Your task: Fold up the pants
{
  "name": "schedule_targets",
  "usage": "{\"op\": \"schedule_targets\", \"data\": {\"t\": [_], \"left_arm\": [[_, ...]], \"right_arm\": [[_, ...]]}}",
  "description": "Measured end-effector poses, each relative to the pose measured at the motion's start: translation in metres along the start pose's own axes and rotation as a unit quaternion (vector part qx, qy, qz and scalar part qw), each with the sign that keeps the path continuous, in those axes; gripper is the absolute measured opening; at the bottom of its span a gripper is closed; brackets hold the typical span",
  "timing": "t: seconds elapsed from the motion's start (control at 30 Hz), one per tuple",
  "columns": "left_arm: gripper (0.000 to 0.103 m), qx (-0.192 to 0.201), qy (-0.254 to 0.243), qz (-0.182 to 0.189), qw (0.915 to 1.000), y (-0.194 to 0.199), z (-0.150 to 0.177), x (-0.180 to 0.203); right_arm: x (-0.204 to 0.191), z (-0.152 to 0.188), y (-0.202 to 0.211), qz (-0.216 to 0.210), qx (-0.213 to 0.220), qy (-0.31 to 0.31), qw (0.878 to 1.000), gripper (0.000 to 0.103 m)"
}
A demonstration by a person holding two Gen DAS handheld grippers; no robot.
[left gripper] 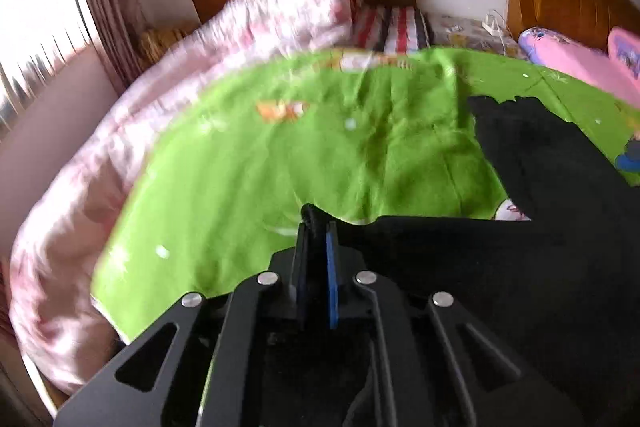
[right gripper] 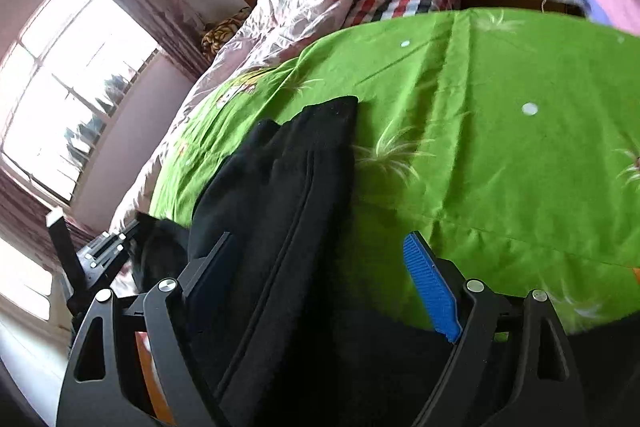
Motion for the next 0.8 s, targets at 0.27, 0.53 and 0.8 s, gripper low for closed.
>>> {"op": "schedule_targets", "data": {"t": [0.27, 0.53, 0.8], "left_arm": [[0.06, -0.008, 0.16, 0.083, 0.9836, 0.001, 0.048, -0.045], [0.06, -0.026, 0.143, 0.101, 0.9842, -0.02, 0.056, -0.024], [0.061, -0.034, 0.157, -0.045, 0.986, -0.012, 0.054, -0.042]], "right_arm": [[-0.019, -0.012, -0.041, -0.05, -0.059, -0.045, 0.996, 0.065], [-0.071, -0.016, -0.026, -0.062, 0.005, 0.042, 0.997, 0.018], [-0.195, 0.03, 0.02, -0.103, 0.056, 0.181, 0.976, 0.018]]}}
Point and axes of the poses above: each gripper's, at about its wrist camera, not at the fingertips, and y roughly against the way its jaws point, x to its right, z to its underside, the point moved 10 cm from there along -y, roughly the way its jaws point, and after that the axes turned 9 degrees about -y, right-handed, at the moved point
